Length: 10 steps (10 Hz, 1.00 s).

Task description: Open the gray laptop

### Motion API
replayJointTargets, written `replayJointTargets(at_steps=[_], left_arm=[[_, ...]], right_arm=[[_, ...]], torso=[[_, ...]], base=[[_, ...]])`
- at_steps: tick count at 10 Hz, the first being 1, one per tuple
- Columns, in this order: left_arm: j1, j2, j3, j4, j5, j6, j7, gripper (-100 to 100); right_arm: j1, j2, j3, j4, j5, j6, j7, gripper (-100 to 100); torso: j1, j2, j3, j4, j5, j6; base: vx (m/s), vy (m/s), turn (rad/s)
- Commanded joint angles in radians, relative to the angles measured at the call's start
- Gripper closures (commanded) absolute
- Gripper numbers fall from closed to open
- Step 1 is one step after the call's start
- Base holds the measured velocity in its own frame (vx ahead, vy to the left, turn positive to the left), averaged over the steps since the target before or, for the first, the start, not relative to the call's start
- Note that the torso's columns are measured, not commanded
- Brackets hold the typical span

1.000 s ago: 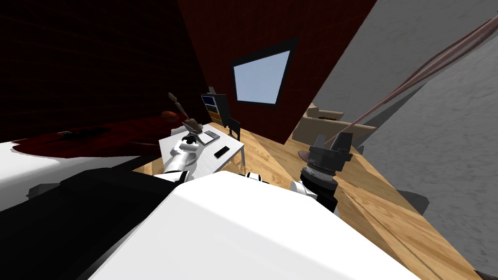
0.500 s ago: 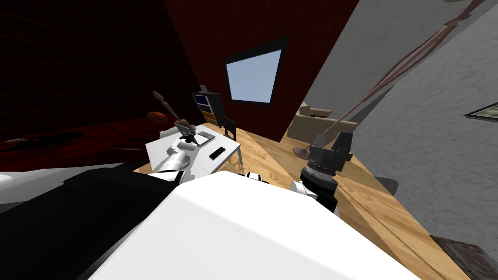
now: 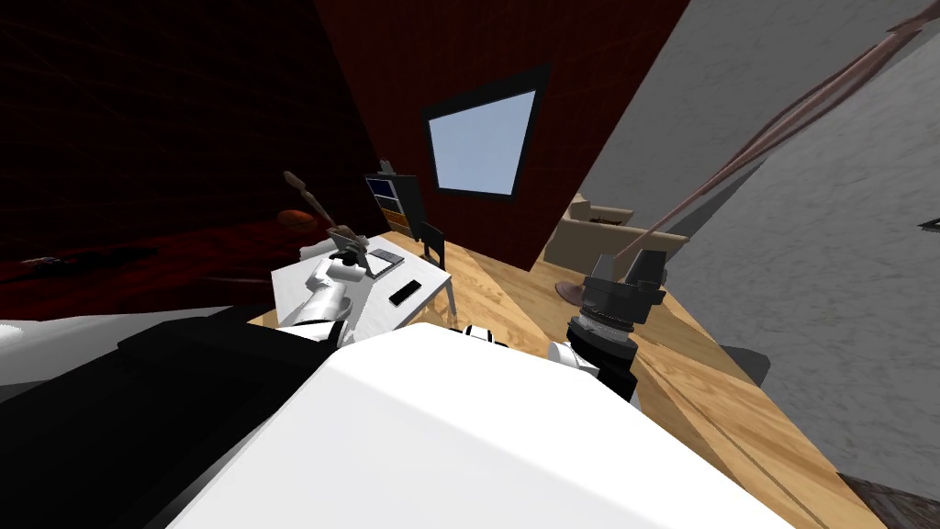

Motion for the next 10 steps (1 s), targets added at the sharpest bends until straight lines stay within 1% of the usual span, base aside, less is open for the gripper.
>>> replayJointTargets(at_steps=[1,2,3,4,5,6,10], left_arm=[[-0.006,0.000,0.046,-0.013,-0.020,0.025,0.012,-100],[-0.008,0.001,0.064,-0.018,-0.026,0.036,0.017,-100],[-0.008,0.001,0.053,-0.011,-0.023,0.025,0.014,-100],[-0.009,0.001,0.055,-0.009,-0.024,0.026,0.015,-100],[-0.009,0.001,0.055,-0.010,-0.024,0.026,0.015,100],[-0.001,0.027,0.035,0.000,-0.008,0.062,-0.016,100],[0.017,0.080,-0.005,0.021,0.024,0.135,-0.079,100]], right_arm=[[0.000,0.000,0.000,0.000,0.000,0.000,0.000,0],[0.000,0.000,0.000,0.000,0.000,0.000,0.000,0],[0.000,0.000,0.000,0.000,0.000,0.000,0.000,0],[0.000,0.000,0.000,0.000,0.000,0.000,0.000,0],[0.000,0.000,0.000,0.000,0.000,0.000,0.000,0],[0.000,0.000,0.000,0.000,0.000,0.000,0.000,0],[0.000,0.000,0.000,0.000,0.000,0.000,0.000,0]], torso=[[0.001,0.002,0.001,0.001,0.000,0.000],[0.001,0.001,0.001,0.001,0.000,0.000],[0.000,0.001,0.001,0.000,0.000,0.000],[0.001,0.005,0.003,0.001,0.000,0.000],[0.002,0.006,0.004,0.002,0.001,0.000],[0.002,0.005,0.003,0.002,0.001,0.000],[0.000,0.000,0.000,0.000,0.000,0.000]], base=[[0.140,-0.046,0.065],[0.138,-0.062,0.058],[0.059,-0.032,0.013],[0.014,-0.006,-0.004],[0.007,-0.003,-0.001],[0.022,-0.006,-0.148],[0.034,-0.005,-0.106]])
